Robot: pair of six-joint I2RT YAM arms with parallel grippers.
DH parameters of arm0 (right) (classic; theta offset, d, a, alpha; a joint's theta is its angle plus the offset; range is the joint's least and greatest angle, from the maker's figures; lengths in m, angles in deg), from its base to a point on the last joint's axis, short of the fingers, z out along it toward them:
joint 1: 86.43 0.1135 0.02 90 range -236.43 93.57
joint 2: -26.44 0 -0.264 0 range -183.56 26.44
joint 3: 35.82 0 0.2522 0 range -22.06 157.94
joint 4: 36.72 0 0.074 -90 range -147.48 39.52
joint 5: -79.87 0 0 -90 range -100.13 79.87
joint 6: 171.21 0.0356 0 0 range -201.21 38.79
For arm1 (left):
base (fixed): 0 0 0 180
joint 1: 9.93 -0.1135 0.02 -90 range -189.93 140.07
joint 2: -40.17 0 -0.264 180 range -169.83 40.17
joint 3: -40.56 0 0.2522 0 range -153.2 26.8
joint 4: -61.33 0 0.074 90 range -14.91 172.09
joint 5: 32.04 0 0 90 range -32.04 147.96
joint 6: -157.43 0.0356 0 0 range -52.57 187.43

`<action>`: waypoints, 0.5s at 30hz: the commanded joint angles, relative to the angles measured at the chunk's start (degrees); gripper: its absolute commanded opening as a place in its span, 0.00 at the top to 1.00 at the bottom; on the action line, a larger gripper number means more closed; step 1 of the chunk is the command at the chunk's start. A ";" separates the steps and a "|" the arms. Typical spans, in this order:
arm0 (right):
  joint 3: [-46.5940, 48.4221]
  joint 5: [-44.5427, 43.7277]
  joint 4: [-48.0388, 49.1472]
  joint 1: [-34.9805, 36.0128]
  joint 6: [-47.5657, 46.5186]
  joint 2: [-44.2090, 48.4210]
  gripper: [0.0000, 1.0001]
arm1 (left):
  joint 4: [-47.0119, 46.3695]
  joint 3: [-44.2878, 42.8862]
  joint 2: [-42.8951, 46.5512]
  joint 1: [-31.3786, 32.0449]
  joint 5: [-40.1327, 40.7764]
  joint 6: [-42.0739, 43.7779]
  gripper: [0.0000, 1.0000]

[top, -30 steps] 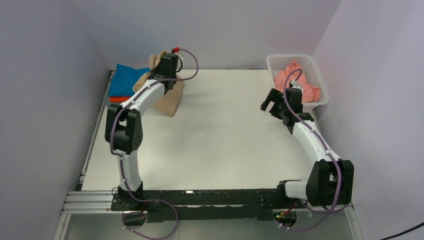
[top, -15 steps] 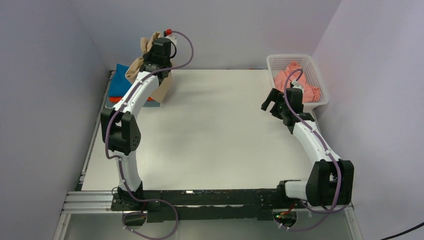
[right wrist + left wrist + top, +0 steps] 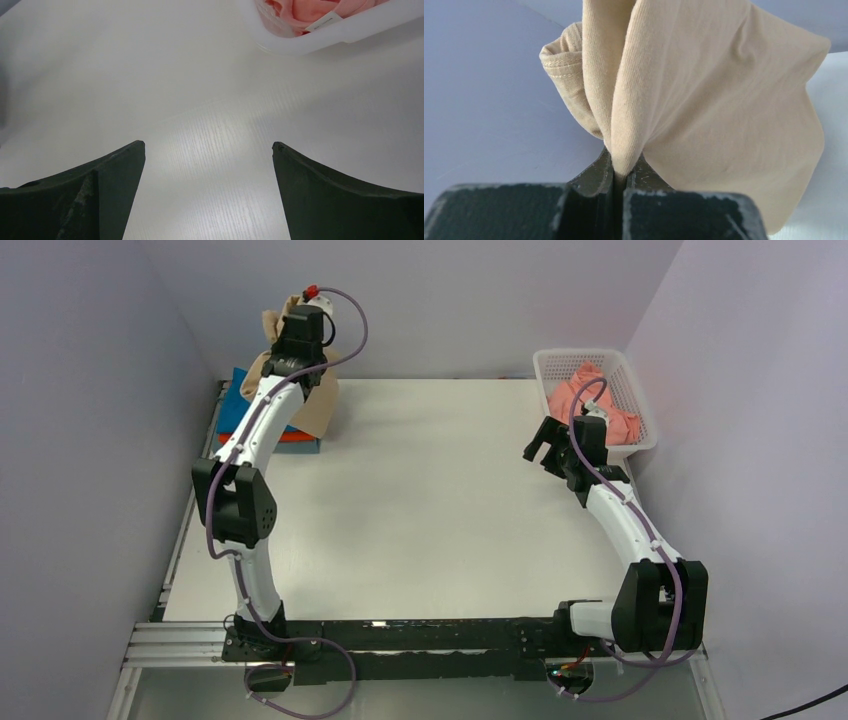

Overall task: Fold and stack the t-shirts
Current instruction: Put the neatly folded tshirt into the corner of the board with the left arm

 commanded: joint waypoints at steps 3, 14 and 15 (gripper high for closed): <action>0.45 -1.01 1.91 -0.35 -0.16 0.45 0.00 | -2.54 -5.22 -1.97 -4.44 -2.56 -2.73 1.00; 0.75 -1.96 1.23 -0.44 -0.29 0.11 0.00 | -3.92 -7.06 -8.41 -10.86 -9.06 -2.94 1.00; 0.79 -2.10 1.15 -0.44 -0.29 0.01 0.00 | -3.97 -7.09 -8.73 -11.38 -10.06 -3.43 1.00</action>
